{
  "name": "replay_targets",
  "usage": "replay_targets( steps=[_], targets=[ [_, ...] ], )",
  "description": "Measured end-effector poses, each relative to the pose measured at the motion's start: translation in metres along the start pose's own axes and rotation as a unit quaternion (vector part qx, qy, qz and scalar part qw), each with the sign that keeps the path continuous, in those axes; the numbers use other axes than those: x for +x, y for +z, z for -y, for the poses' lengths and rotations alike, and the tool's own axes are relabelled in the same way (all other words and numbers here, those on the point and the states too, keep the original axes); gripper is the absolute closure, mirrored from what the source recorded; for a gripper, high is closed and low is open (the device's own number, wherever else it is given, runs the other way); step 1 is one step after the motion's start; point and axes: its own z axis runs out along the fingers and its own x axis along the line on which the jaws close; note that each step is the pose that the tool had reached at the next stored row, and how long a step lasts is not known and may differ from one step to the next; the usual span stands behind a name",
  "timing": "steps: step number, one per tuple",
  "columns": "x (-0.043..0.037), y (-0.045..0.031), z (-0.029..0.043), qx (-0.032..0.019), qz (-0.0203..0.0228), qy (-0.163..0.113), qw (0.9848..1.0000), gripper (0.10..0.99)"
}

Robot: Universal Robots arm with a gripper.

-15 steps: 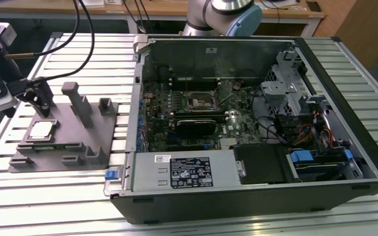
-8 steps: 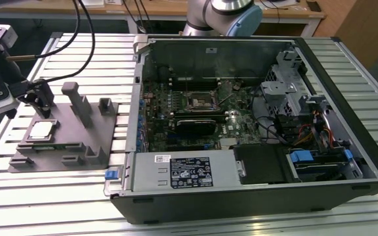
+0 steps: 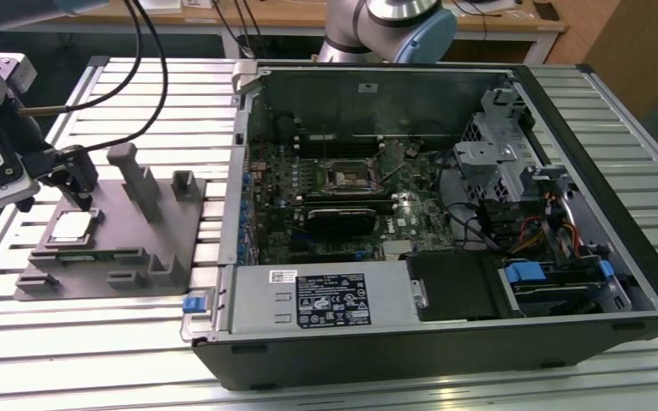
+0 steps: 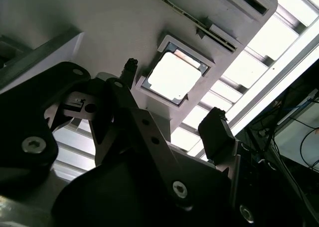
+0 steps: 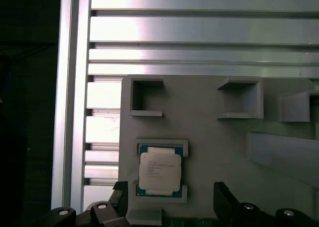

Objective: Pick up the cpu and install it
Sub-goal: 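Pick up the cpu and move it towards the insertion slot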

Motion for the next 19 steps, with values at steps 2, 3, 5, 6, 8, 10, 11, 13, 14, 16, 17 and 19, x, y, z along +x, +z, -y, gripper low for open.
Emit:
replay_targets(
  steps=[2,3,5,6,8,10,11,13,14,16,17,19],
  targets=[
    [0.0,0.0,0.0,0.0,0.0,0.0,1.0,0.31],
    [0.0,0.0,0.0,0.0,0.0,0.0,1.0,0.31],
    [0.0,0.0001,0.0,0.0,0.0,0.0,1.0,0.31],
    [0.0,0.0001,0.0,0.0,0.0,0.0,1.0,0.31],
    [0.0,0.0005,0.0,0.0,0.0001,0.0,1.0,0.31],
    [-0.0001,0.0024,0.0001,-0.0001,0.0001,0.0,1.0,0.31],
    [-0.0001,0.0038,0.0002,0.0,0.0,0.0,1.0,0.31],
    [-0.0002,0.0071,0.0004,-0.0001,0.0001,0.0,1.0,0.31],
    [-0.0002,0.0079,0.0005,-0.0001,0.0001,0.001,1.0,0.31],
    [-0.0002,0.009,0.0006,-0.0001,0.0003,0.005,1.0,0.31],
    [-0.0002,0.0093,0.0006,-0.0001,0.0004,0.006,1.0,0.31],
    [-0.0002,0.0097,0.0006,-0.0001,0.0004,0.007,1.0,0.31]
  ],
)
